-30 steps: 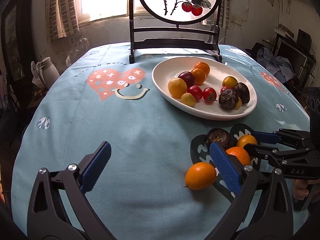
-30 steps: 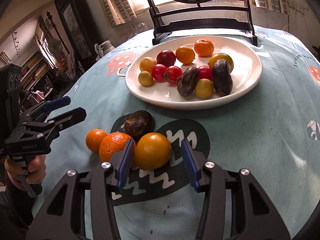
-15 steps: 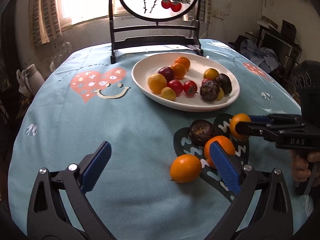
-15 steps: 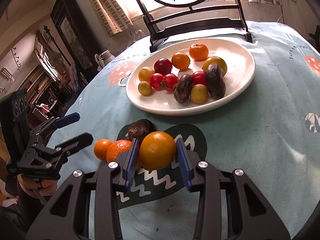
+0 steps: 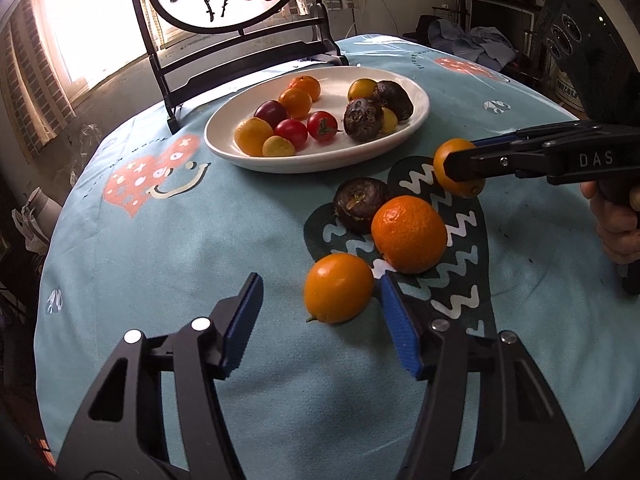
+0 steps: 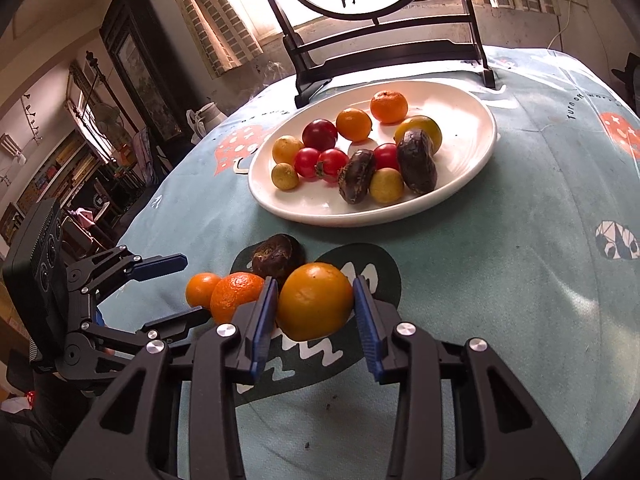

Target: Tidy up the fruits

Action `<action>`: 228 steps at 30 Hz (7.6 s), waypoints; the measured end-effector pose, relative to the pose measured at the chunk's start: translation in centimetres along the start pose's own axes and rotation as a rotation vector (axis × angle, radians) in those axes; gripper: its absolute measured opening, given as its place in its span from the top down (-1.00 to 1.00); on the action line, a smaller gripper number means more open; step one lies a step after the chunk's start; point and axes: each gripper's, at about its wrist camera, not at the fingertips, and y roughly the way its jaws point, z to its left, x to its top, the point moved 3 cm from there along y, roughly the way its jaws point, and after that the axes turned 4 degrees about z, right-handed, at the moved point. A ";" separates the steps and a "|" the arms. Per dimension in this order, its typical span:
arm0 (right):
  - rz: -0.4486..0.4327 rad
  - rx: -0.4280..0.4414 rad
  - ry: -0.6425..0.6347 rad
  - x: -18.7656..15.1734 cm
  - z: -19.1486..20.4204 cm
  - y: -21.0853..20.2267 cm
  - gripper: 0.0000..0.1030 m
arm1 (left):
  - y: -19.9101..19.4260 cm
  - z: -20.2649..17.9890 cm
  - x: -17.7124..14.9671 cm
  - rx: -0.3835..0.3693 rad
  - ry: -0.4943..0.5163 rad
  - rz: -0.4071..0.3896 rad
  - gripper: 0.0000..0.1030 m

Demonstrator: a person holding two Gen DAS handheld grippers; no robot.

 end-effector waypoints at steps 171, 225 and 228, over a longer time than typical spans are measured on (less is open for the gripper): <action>-0.120 -0.114 -0.072 11.0 -4.4 2.7 0.14 | 7.4 7.1 19.0 0.041 -0.281 -0.018 0.17; -0.215 -0.267 -0.304 -4.6 3.1 -7.4 -0.97 | -5.7 0.0 -0.5 0.199 -0.326 -0.138 -0.94; -0.213 -0.271 -0.302 -4.6 3.1 -7.4 -0.97 | -5.7 0.0 -0.6 0.197 -0.327 -0.137 -0.94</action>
